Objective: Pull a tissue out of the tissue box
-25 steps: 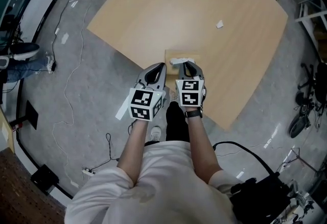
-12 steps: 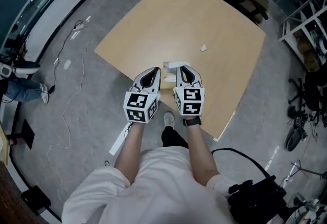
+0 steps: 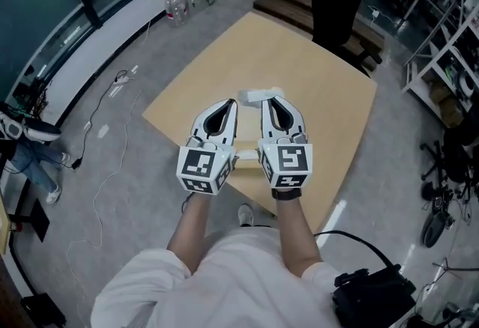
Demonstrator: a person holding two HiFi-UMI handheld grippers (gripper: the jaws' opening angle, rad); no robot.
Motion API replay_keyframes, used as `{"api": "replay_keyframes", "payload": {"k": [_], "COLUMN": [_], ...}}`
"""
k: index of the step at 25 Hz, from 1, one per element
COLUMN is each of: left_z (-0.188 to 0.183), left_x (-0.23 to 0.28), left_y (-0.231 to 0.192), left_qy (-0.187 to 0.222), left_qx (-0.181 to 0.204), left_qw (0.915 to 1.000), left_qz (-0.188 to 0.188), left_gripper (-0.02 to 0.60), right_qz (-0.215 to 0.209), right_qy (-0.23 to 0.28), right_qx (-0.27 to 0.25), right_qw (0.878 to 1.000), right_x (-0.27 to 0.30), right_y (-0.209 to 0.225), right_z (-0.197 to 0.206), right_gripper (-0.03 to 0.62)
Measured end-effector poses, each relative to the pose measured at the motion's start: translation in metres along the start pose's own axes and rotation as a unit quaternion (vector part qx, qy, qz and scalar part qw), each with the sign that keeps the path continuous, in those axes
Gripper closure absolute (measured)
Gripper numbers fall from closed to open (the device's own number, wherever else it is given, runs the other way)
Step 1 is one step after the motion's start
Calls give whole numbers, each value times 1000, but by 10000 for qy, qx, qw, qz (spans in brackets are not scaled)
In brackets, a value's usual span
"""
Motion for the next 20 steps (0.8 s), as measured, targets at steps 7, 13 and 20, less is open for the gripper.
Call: {"api": "replay_keyframes", "payload": {"k": [7,13,20], "left_z": [-18,-6,-7], "left_x": [27,32,43], "left_y": [-6,-34,-59], "left_qy": [331,188,182], "left_qx": [126,-36,-67], "left_qw": [9991,9989,9996], "left_qz": [-253,-433,-206], "left_gripper": [580,580,580], "right_qz": [-123,-234,-110], "right_qy": [308,97,86], "right_qx": [59,106,-77], "right_qw": [9994,9996,9999], "right_x": [28,48,72], "right_y": [28,13,2], "right_z": [-17,0,-3], "right_gripper": [579,579,579]}}
Point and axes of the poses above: the fingertips, and each gripper's own axes: x forward along the fingers, y to its right, z out of its underside, the point moved 4 cm from there along -x, backward along the fingers, and after that the axes turned 5 degrees about y, right-handed, at the moved point
